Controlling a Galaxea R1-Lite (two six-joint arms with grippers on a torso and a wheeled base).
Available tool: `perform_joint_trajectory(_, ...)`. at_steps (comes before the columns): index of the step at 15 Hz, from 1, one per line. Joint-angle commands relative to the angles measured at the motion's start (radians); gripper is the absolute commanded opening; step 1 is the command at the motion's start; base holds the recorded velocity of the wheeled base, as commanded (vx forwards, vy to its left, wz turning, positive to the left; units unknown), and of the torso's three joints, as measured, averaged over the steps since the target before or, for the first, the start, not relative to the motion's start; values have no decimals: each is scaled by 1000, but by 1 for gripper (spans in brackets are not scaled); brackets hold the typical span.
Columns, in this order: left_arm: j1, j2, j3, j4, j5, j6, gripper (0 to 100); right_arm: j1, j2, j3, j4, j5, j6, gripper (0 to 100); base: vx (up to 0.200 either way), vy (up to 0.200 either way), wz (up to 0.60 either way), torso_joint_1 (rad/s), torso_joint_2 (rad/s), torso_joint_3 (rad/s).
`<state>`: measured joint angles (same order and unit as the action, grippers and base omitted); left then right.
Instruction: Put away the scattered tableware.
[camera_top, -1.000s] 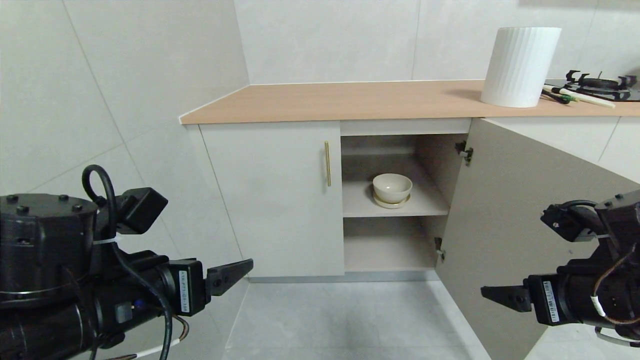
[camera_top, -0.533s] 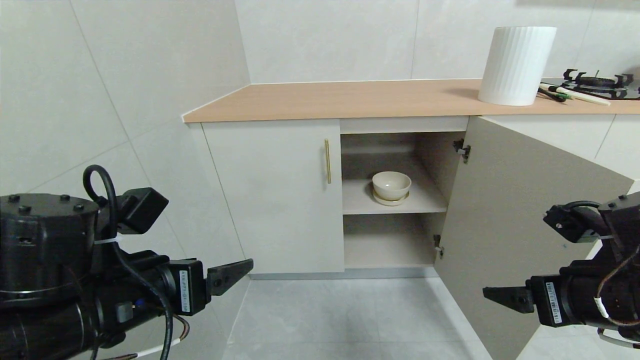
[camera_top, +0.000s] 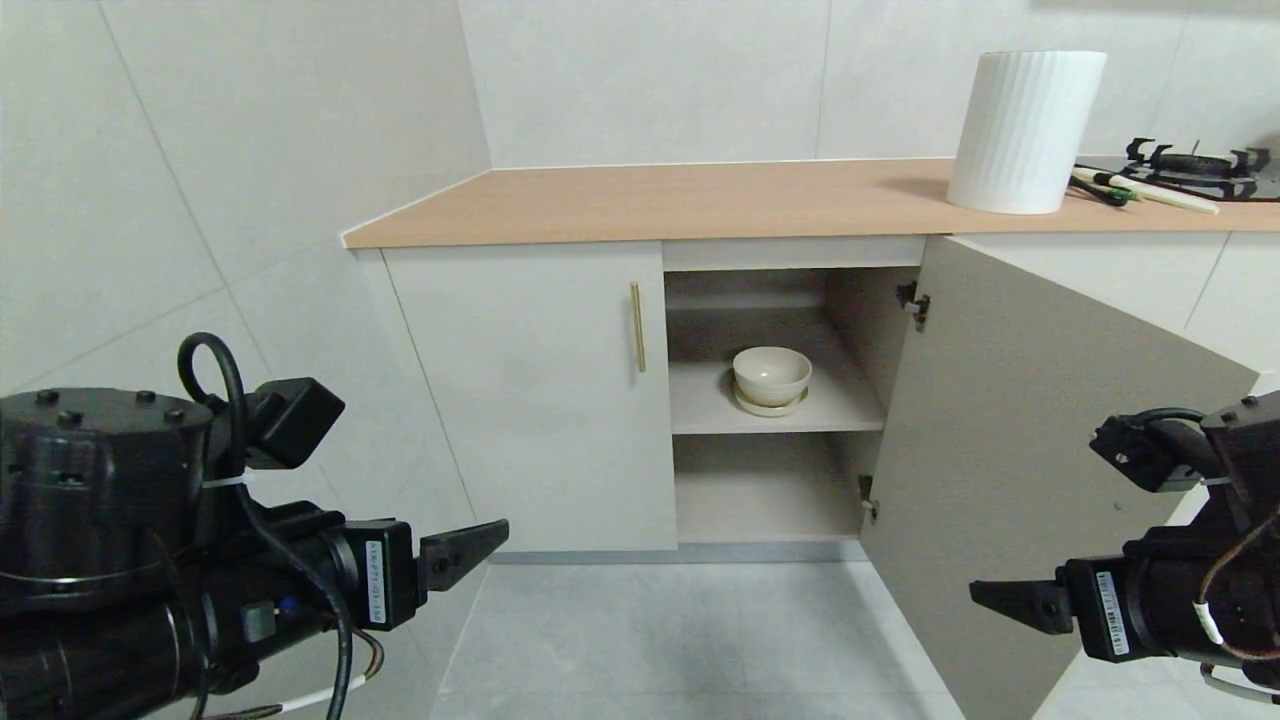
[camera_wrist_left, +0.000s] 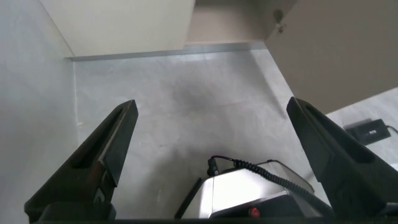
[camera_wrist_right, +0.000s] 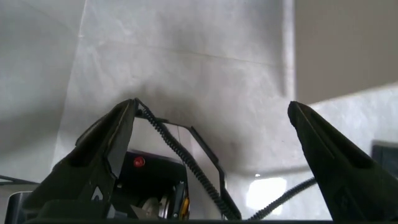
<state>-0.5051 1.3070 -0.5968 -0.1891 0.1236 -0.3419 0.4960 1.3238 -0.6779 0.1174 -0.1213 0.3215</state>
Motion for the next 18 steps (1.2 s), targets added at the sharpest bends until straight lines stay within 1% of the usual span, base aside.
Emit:
perform_joint_trajectory(1, 0, 5, 0, 0, 1, 0, 100, -4, -3, 1, -1, -1, -1, 100, 0, -200, 0, -2, 2, 2)
perform_joint_trajectory(4, 0, 5, 0, 0, -1, 0, 100, -5, 3, 4, 19, -9, -1, 100, 0, -200, 0, 2, 4, -1)
perform_joint_trajectory(6, 0, 5, 2, 0, -2, 0, 100, -22, 9, 3, 27, -14, -2, 100, 0, -200, 0, 0, 0, 5)
perform_joint_trajectory(8, 0, 5, 2, 0, -2, 0, 100, -59, 23, 0, 27, -14, -12, 100, 0, -200, 0, 2, 2, 0)
perform_joint_trajectory(9, 0, 5, 3, 0, -2, 0, 100, -83, 28, 0, 27, -15, -33, 100, 0, 0, 0, 0, 0, 0)
perform_joint_trajectory(11, 0, 5, 6, -3, -4, 0, 100, -155, 44, 0, 27, -49, -76, 100, 0, 0, 0, 0, 0, 0)
perform_joint_trajectory(14, 0, 5, 6, -3, -4, 0, 100, -315, 48, -2, 21, -60, -186, 100, 0, 0, 0, 0, 0, 0)
perform_joint_trajectory(16, 0, 6, 6, -3, -4, 0, 100, -386, 69, -11, 1, -60, -206, 100, 0, 0, 0, 0, 0, 0)
perform_joint_trajectory(18, 0, 6, 6, -4, -4, -2, 100, -435, 121, -8, -82, -58, -205, 100, 0, 0, 0, 0, 0, 0)
